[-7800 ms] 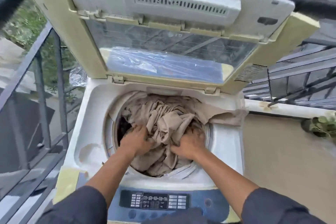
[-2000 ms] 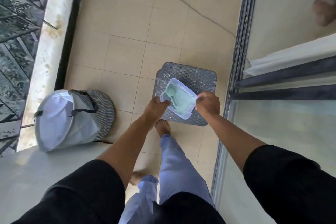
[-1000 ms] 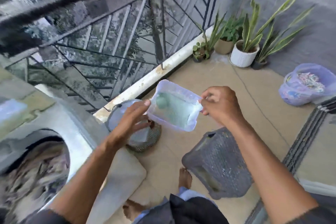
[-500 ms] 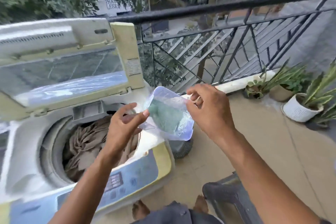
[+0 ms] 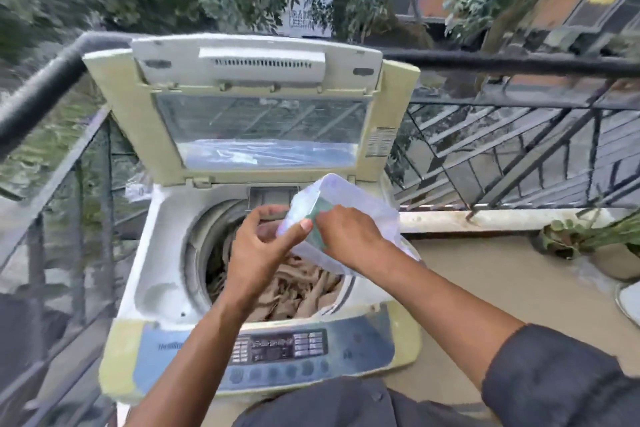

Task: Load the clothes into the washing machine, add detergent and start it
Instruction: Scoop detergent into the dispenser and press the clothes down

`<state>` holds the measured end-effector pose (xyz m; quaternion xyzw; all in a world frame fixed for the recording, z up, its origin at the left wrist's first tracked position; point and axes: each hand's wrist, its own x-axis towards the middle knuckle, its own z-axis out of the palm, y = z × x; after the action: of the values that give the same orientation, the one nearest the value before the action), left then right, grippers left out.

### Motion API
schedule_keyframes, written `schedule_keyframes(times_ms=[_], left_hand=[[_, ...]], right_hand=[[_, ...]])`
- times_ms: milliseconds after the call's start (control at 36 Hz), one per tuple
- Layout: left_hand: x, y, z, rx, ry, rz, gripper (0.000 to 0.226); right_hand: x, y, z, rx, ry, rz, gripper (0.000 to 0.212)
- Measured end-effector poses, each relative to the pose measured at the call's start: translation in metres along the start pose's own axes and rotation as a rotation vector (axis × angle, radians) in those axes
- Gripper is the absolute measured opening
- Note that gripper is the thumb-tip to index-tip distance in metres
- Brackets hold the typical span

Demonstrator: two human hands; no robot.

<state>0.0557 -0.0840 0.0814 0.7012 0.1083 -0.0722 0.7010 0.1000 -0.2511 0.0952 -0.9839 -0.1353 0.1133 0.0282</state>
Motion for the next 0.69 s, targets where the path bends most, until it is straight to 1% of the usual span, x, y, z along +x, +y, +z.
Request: schedule_keyframes(times_ms=[83, 167, 222, 278, 333, 417, 472, 528, 583, 611, 694], left_hand=[[0.003, -0.003, -0.013, 0.043, 0.040, 0.003, 0.075], [0.007, -0.008, -0.024, 0.039, 0.058, -0.012, 0.072], [0.009, -0.010, -0.031, 0.026, 0.077, -0.024, 0.078], [0.011, -0.011, -0.036, 0.023, 0.090, -0.035, 0.085], [0.012, -0.011, -0.041, 0.012, 0.099, -0.047, 0.086], [0.014, -0.011, -0.046, -0.021, 0.114, -0.059, 0.086], [0.015, -0.010, -0.048, -0.023, 0.124, -0.058, 0.085], [0.017, -0.010, -0.051, -0.012, 0.127, -0.057, 0.083], [0.019, -0.010, -0.053, -0.009, 0.127, -0.060, 0.080], [0.020, -0.010, -0.054, -0.007, 0.129, -0.063, 0.080], [0.022, -0.010, -0.055, 0.002, 0.135, -0.068, 0.079]], right_hand=[[0.010, -0.013, 0.010, 0.047, 0.047, -0.033, 0.024], [0.019, -0.025, 0.011, 0.032, -0.007, -0.057, 0.026], [0.024, -0.032, 0.011, 0.045, -0.051, -0.017, 0.023], [0.031, -0.039, 0.012, 0.087, -0.025, 0.047, 0.023], [0.035, -0.044, 0.010, 0.131, 0.006, 0.068, 0.022], [0.037, -0.049, 0.005, 0.121, -0.109, 0.005, 0.020], [0.038, -0.049, 0.002, 0.099, -0.104, -0.036, 0.020], [0.039, -0.049, 0.002, 0.090, -0.091, -0.061, 0.027], [0.042, -0.050, 0.003, 0.057, -0.112, -0.066, 0.032], [0.044, -0.050, 0.003, 0.035, -0.120, -0.069, 0.032], [0.046, -0.049, 0.004, 0.020, -0.131, -0.069, 0.019]])
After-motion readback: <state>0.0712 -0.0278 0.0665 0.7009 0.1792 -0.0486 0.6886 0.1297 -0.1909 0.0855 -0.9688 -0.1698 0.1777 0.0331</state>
